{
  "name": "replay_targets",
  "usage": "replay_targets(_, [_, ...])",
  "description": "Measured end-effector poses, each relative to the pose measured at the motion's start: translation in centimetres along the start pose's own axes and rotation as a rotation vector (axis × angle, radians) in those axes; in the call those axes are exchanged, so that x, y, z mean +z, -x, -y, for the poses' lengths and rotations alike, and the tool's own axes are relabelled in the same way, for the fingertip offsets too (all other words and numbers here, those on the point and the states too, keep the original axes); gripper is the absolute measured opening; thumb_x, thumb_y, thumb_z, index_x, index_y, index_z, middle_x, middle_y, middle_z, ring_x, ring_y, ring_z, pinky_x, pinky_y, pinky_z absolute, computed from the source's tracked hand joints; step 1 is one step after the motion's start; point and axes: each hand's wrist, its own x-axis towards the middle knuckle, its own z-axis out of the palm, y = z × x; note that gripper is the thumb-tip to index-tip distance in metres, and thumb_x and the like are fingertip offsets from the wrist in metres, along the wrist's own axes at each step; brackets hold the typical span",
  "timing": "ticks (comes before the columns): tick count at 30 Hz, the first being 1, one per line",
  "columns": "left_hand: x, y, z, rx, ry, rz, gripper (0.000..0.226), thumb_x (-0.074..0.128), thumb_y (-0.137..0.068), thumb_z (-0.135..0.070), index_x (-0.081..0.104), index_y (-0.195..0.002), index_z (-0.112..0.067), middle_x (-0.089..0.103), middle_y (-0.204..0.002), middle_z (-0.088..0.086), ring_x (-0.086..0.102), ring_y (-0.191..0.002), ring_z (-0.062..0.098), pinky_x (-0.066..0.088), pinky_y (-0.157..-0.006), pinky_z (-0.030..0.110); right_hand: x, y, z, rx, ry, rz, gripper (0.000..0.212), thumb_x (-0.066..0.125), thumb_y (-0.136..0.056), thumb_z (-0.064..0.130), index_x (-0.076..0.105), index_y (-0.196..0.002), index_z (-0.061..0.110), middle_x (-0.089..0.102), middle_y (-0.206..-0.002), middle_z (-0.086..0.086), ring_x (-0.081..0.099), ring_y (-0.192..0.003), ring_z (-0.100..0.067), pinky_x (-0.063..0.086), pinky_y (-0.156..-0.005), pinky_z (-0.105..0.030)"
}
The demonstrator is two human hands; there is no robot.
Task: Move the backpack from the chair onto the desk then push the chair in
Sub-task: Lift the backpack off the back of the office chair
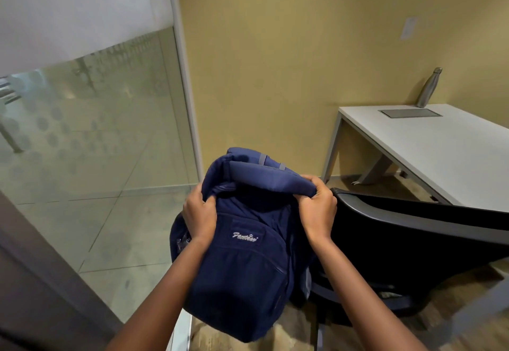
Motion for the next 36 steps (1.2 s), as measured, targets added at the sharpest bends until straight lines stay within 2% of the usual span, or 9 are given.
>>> replay_targets(8, [0.4,-4.1,-2.9,0.031,-0.014,-0.122,0.007,0.051,-0.08,0.003,0.057,-0.082,0.005,0.051,-0.071,0.015,0.043,-0.069,0.029,0.031,-0.063,0.034,2.9,-3.2,0.8,-0.107,-0.077,-0.019,0.05,0.051,-0.07,-0.008,0.058,-0.111,0.021,0.068,-0.103,-0.008,0.058,-0.084,-0.024,0.037,-0.065,-0.022])
replay_targets(12, [1.2,-5.8,-3.9,0.064,-0.013,-0.165,0.005,0.051,-0.08,0.004,0.056,-0.078,0.005,0.056,-0.073,0.028,0.049,-0.071,0.04,0.03,-0.062,0.032,4.5,-5.2,0.0,-0.089,-0.182,-0.005,0.056,0.056,-0.074,-0.007,0.048,-0.125,0.015,0.059,-0.123,-0.011,0.055,-0.11,-0.027,0.045,-0.092,-0.036])
replay_targets(16, [2.0,-8.2,-4.7,0.093,-0.01,-0.222,0.004,0.052,-0.08,0.003,0.057,-0.079,0.004,0.055,-0.072,0.026,0.046,-0.069,0.038,0.028,-0.062,0.03,6.3,-6.8,-2.0,0.015,-0.317,0.08,0.064,0.073,-0.078,0.019,0.041,-0.132,0.015,0.052,-0.131,-0.009,0.048,-0.122,-0.024,0.04,-0.106,-0.042])
replay_targets(19, [2.6,-10.6,-5.1,0.116,-0.011,-0.266,0.006,0.055,-0.081,-0.001,0.058,-0.079,0.005,0.056,-0.072,0.025,0.041,-0.066,0.029,0.028,-0.061,0.031,7.7,-8.1,-3.4,0.14,-0.372,0.163,0.086,0.076,-0.066,0.044,0.035,-0.137,0.016,0.044,-0.134,-0.004,0.041,-0.125,-0.02,0.035,-0.108,-0.037])
replay_targets(20, [2.8,-11.4,-5.3,0.123,-0.012,-0.274,0.007,0.056,-0.081,-0.002,0.057,-0.079,0.005,0.053,-0.069,0.023,0.04,-0.065,0.028,0.028,-0.06,0.032,8.4,-8.6,-3.9,0.221,-0.438,0.176,0.087,0.075,-0.067,0.042,0.033,-0.139,0.017,0.042,-0.137,-0.005,0.04,-0.127,-0.019,0.035,-0.107,-0.035])
replay_targets(23, [3.9,-13.8,-5.5,0.147,-0.011,-0.281,0.006,0.056,-0.08,-0.002,0.057,-0.078,0.004,0.049,-0.066,0.016,0.039,-0.064,0.028,0.027,-0.06,0.032,10.6,-10.6,-4.7,0.444,-0.642,0.18,0.061,0.07,-0.081,0.019,0.04,-0.134,0.016,0.049,-0.137,-0.01,0.049,-0.117,-0.022,0.04,-0.096,-0.032])
replay_targets(26, [5.4,-16.4,-5.2,0.147,0.007,-0.274,0.005,0.053,-0.079,0.002,0.057,-0.079,0.003,0.049,-0.067,0.014,0.04,-0.064,0.027,0.027,-0.06,0.03,12.9,-13.4,-4.8,0.499,-0.679,0.127,0.038,0.071,-0.079,0.018,0.056,-0.114,0.015,0.061,-0.118,-0.008,0.058,-0.109,-0.025,0.045,-0.092,-0.035])
replay_targets(29, [6.6,-19.7,-4.1,0.13,0.015,-0.273,0.01,0.052,-0.078,0.003,0.06,-0.084,0.003,0.051,-0.07,0.012,0.042,-0.067,0.026,0.024,-0.059,0.026,15.5,-15.9,-4.7,0.462,-0.623,0.073,0.051,0.071,-0.079,0.024,0.054,-0.125,0.011,0.063,-0.119,-0.006,0.058,-0.113,-0.026,0.046,-0.1,-0.039])
replay_targets(36, [9.9,-27.7,-1.7,0.022,0.096,-0.28,0.01,0.052,-0.081,0.0,0.059,-0.088,0.003,0.057,-0.077,0.019,0.044,-0.07,0.025,0.022,-0.055,0.023,21.2,-22.3,-3.6,0.321,-0.434,-0.044,0.053,0.071,-0.078,0.033,0.054,-0.125,0.014,0.062,-0.124,-0.009,0.057,-0.114,-0.026,0.044,-0.093,-0.031])
